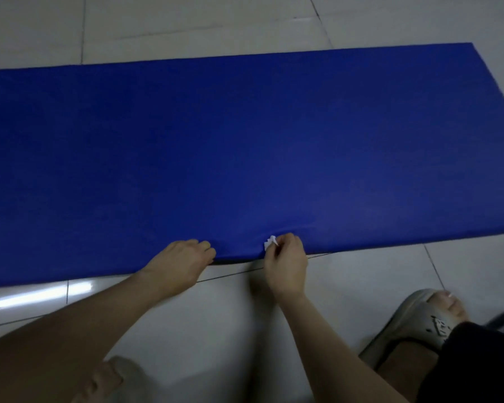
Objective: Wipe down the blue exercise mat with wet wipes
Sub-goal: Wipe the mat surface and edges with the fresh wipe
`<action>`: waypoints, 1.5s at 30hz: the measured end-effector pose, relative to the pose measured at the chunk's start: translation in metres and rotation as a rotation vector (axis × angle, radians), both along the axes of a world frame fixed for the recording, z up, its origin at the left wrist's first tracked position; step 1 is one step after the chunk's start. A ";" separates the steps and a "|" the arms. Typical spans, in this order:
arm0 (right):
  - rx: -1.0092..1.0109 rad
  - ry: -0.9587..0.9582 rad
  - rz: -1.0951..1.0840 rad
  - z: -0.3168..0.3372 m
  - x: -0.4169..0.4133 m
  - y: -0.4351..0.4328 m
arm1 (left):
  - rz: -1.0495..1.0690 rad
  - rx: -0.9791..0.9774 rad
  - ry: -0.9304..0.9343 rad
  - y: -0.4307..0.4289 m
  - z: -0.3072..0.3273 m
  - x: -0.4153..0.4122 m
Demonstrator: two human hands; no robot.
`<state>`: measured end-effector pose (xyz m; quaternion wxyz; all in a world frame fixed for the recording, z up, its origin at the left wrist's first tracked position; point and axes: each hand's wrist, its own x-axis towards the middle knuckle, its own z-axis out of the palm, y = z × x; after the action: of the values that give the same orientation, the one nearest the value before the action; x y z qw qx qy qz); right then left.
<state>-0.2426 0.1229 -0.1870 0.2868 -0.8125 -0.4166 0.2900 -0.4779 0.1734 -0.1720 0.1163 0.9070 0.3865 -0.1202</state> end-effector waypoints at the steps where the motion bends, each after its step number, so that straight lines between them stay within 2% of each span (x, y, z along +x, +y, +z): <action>1: 0.016 0.005 0.042 -0.001 -0.014 -0.001 | 0.034 0.000 0.018 -0.002 0.002 -0.014; 8: 0.032 -0.012 0.294 -0.004 -0.082 -0.002 | 0.269 -0.029 0.125 -0.021 0.005 -0.075; 12: -0.016 -0.097 0.479 -0.001 -0.113 -0.002 | 0.325 -0.028 0.196 -0.027 0.010 -0.092; 15: 0.007 -0.171 0.487 -0.008 -0.117 -0.001 | 0.322 -0.110 0.191 -0.019 0.023 -0.075; 18: 0.076 -0.259 0.529 -0.014 -0.104 -0.002 | 0.454 -0.286 0.087 -0.003 0.026 -0.032; 19: 0.099 -0.284 0.516 -0.016 -0.095 -0.001 | 0.504 -0.355 0.095 0.004 0.023 -0.020; 22: 0.150 -0.340 0.437 -0.019 -0.053 0.003 | 0.491 -0.505 0.299 0.022 0.018 -0.002; 26: 0.132 -0.322 0.191 -0.022 0.005 0.001 | 0.472 -0.557 0.364 0.033 0.017 0.000; 30: 0.057 -0.223 0.007 -0.021 0.000 -0.003 | 0.444 -0.542 0.371 0.032 0.014 0.000; 32: 0.098 -0.141 0.022 -0.019 -0.031 -0.006 | 0.437 -0.523 0.373 0.031 0.012 -0.001; 34: 0.121 -0.127 0.161 -0.022 -0.073 -0.016 | 0.436 -0.494 0.377 0.028 0.010 -0.002; 36: 0.131 -0.115 0.211 -0.024 -0.098 -0.021 | 0.446 -0.474 0.389 0.028 0.008 -0.001; 40: 0.179 -0.229 0.400 -0.019 -0.077 -0.014 | 0.462 -0.476 0.405 0.030 0.011 0.004; 41: 0.177 -0.235 0.377 -0.019 -0.063 -0.011 | 0.458 -0.481 0.403 0.031 0.012 0.004; 45: 0.037 -0.154 0.051 -0.017 0.003 0.003 | 0.452 -0.501 0.402 0.030 0.014 0.004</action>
<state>-0.2395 0.1259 -0.2041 0.2613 -0.8160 -0.4633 0.2262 -0.4744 0.2032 -0.1582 0.2795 0.7009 0.5504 -0.3574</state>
